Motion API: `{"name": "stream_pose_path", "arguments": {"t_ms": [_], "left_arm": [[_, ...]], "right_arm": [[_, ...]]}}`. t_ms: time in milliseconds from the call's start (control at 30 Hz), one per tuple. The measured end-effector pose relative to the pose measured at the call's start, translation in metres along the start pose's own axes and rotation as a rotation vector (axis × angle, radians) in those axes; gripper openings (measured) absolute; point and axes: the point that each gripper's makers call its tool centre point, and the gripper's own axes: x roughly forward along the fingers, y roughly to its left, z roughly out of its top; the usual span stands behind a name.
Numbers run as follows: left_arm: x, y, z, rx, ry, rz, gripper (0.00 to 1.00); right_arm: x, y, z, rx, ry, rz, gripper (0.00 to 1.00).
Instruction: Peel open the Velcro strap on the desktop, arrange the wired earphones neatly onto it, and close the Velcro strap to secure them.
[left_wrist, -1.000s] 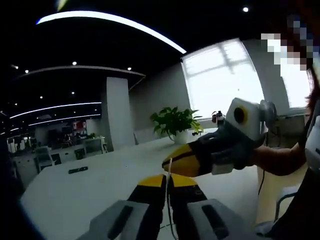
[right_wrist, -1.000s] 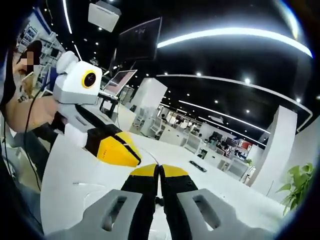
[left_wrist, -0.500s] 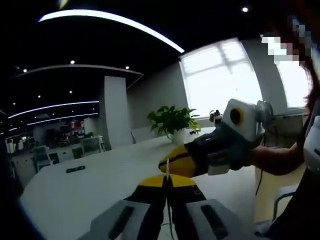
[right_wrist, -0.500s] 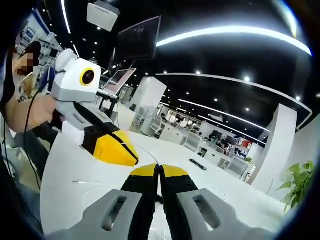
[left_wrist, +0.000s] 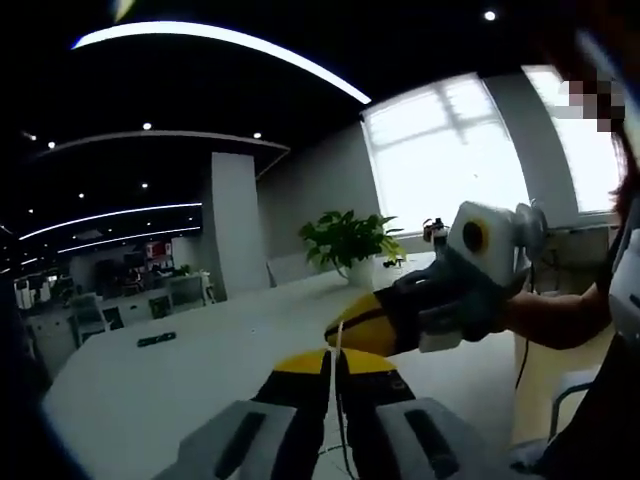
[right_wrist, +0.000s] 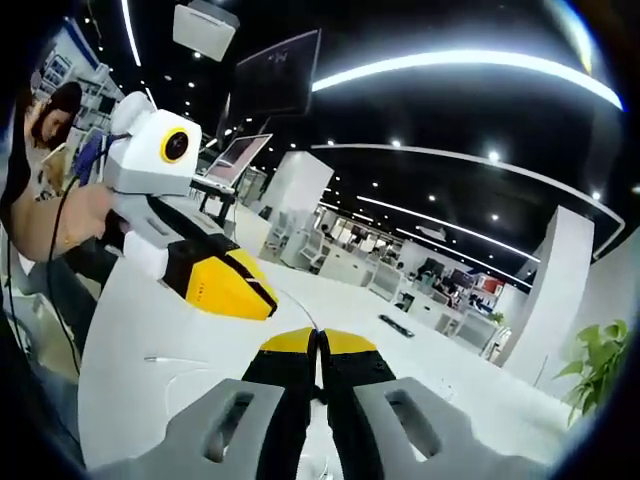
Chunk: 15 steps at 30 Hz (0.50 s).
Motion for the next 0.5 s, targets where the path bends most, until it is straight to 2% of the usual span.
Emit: {"name": "stream_pose_path", "arguments": {"t_ms": [500], "left_arm": [[-0.0007,-0.0001,-0.0019,0.001,0.005,-0.002,0.06]], "right_arm": [[-0.0003,-0.0003,-0.0054,0.003,0.011,-0.002,0.05]]}}
